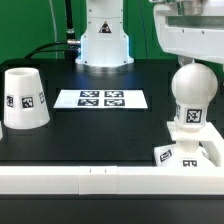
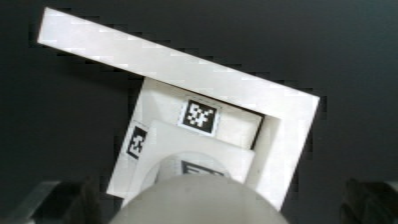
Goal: Assemble lamp
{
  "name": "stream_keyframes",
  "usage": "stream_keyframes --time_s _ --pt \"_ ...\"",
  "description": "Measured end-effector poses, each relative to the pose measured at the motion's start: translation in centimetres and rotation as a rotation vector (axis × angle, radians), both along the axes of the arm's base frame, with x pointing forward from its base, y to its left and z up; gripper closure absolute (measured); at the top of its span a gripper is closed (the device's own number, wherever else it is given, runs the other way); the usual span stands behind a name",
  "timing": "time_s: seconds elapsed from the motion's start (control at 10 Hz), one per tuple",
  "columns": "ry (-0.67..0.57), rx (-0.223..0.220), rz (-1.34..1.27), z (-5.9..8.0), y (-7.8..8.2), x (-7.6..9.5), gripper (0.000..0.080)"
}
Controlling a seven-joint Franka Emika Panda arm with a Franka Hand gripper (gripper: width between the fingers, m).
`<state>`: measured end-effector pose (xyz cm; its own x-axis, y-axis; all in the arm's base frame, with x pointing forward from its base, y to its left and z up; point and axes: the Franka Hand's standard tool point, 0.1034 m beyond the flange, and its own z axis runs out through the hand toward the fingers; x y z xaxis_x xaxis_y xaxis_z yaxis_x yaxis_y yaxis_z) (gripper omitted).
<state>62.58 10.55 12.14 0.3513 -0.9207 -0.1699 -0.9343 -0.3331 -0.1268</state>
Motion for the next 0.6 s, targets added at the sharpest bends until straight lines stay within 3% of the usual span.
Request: stream_keyframes --time_s 0.6 --pt "-0.081 -0.040 0.523 0.14 -0.86 0.00 0.0101"
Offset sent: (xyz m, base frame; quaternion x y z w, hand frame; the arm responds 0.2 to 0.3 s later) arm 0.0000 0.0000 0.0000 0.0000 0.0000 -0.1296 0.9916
